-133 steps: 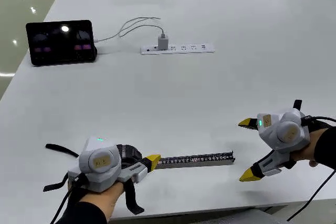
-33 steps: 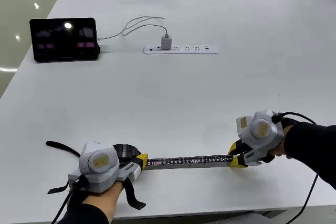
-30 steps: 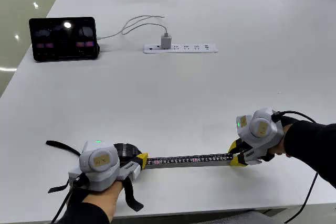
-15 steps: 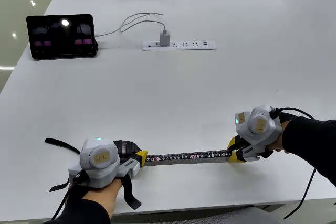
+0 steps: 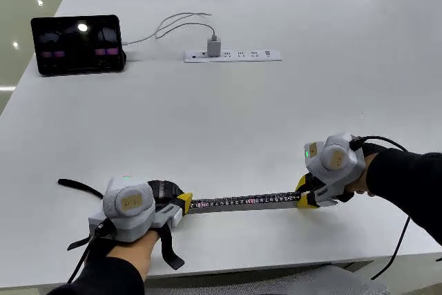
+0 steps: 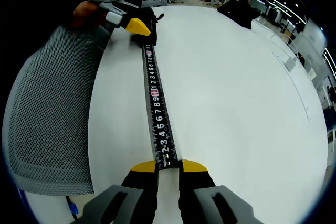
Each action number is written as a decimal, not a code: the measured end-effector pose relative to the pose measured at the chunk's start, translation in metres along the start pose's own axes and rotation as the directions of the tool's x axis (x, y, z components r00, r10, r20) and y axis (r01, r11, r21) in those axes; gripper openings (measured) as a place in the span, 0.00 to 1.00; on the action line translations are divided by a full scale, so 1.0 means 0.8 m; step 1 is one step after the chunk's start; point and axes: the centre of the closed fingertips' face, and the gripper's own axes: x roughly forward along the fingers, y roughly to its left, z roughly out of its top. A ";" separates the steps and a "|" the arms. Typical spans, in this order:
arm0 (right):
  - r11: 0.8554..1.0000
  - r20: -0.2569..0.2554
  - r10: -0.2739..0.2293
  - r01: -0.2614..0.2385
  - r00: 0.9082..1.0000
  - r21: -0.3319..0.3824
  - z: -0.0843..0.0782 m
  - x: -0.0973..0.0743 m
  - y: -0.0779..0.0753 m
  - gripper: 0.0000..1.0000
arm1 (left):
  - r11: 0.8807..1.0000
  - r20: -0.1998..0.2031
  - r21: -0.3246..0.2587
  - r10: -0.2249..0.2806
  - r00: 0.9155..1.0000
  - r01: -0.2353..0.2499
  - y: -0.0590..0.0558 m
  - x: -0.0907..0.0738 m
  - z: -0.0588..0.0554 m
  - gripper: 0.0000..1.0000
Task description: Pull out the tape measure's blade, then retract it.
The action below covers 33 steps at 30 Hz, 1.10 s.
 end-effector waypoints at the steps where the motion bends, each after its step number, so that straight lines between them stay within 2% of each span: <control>1: 1.000 0.005 0.000 0.000 1.000 0.014 0.001 0.000 0.000 0.11 | 1.000 0.000 0.000 0.000 1.000 0.000 0.000 0.000 0.000 0.62; 6: 1.000 0.028 0.001 -0.002 1.000 0.030 0.004 0.001 0.001 0.11 | 1.000 0.000 0.001 0.000 1.000 0.000 0.000 -0.001 0.000 0.62; 13: 1.000 0.017 0.004 -0.004 1.000 0.010 0.008 0.002 0.001 0.11 | 1.000 0.000 0.001 0.000 1.000 0.000 -0.001 0.000 0.000 0.62; 33: 1.000 0.025 -0.008 0.007 1.000 0.023 0.017 0.006 0.003 0.11 | 1.000 0.002 0.005 -0.003 1.000 0.003 -0.001 0.000 0.000 0.62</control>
